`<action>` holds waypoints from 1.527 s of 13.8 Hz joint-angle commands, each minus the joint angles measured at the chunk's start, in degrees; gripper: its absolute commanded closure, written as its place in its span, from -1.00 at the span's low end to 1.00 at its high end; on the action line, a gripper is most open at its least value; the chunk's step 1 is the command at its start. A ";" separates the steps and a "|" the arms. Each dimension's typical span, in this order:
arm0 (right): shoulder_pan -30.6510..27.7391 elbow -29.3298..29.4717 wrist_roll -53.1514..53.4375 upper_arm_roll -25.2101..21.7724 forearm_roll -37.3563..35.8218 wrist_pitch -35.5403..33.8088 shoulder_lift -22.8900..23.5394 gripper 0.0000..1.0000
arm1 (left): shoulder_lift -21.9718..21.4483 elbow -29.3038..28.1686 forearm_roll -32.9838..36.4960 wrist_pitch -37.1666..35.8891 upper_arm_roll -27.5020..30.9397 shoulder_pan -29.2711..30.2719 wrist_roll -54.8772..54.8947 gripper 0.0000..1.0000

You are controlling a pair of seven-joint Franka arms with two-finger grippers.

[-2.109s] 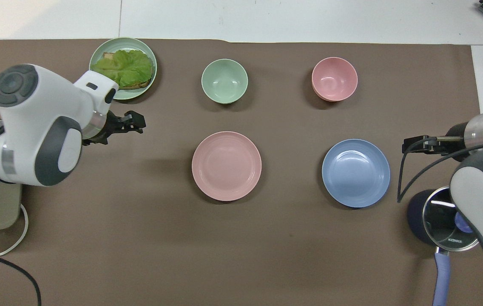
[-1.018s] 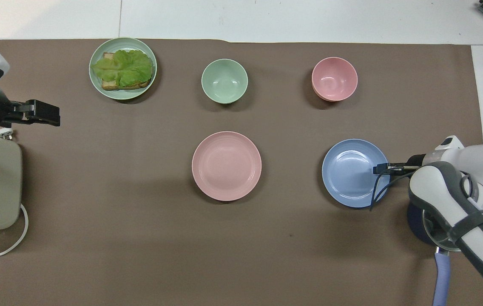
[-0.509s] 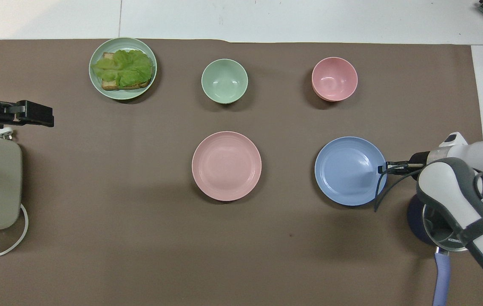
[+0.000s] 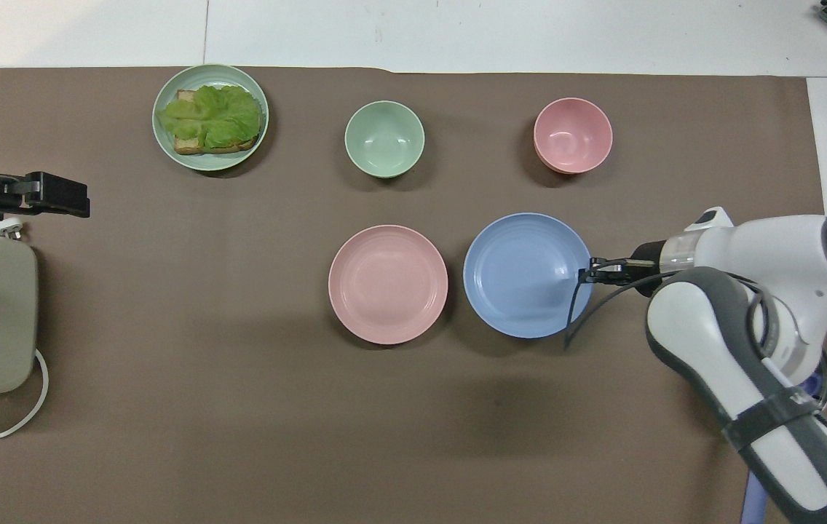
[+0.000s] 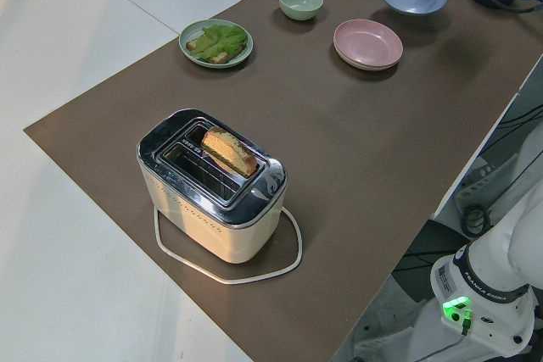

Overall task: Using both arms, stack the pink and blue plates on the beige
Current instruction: 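Lift the blue plate with the right gripper onto the pink plate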

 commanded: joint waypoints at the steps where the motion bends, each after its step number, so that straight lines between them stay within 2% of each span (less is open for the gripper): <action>1: 8.16 1.08 9.85 -0.02 1.72 6.58 1.17 1.00 | -0.32 0.23 0.52 -0.97 -0.22 0.51 0.54 -1.00; 7: 19.17 2.22 19.19 -0.02 1.63 15.04 5.91 1.00 | -0.32 0.23 0.52 -0.97 -0.22 0.42 0.54 -1.00; 11: 21.38 3.18 20.17 0.07 1.71 18.73 8.81 1.00 | -0.32 0.23 0.52 -0.97 -0.22 0.42 0.54 -1.00; 14: 21.47 5.64 20.96 0.07 1.72 19.00 10.04 1.00 | -0.32 0.23 0.52 -0.97 -0.22 0.42 0.62 -1.00; 15: 21.73 6.26 21.92 0.07 1.72 18.91 10.31 0.93 | -0.32 0.23 0.52 -0.97 -0.31 0.42 0.62 -1.00; 16: 21.91 6.27 22.02 0.07 1.72 18.91 10.31 0.51 | -0.32 0.23 0.52 -0.97 -0.22 0.42 0.54 -1.00; 17: 22.00 5.92 22.11 0.07 1.72 18.74 10.22 -0.30 | -0.32 0.23 0.52 -0.97 -0.22 0.42 0.62 -1.00; 18: 22.00 5.74 22.46 0.07 1.80 18.48 10.05 -0.72 | -0.32 0.23 0.52 -0.97 -0.22 0.42 0.54 -1.00; 21: 22.09 5.74 26.49 0.07 1.72 18.12 9.96 -0.92 | -0.32 0.23 0.52 -0.97 -0.22 0.42 0.54 -1.00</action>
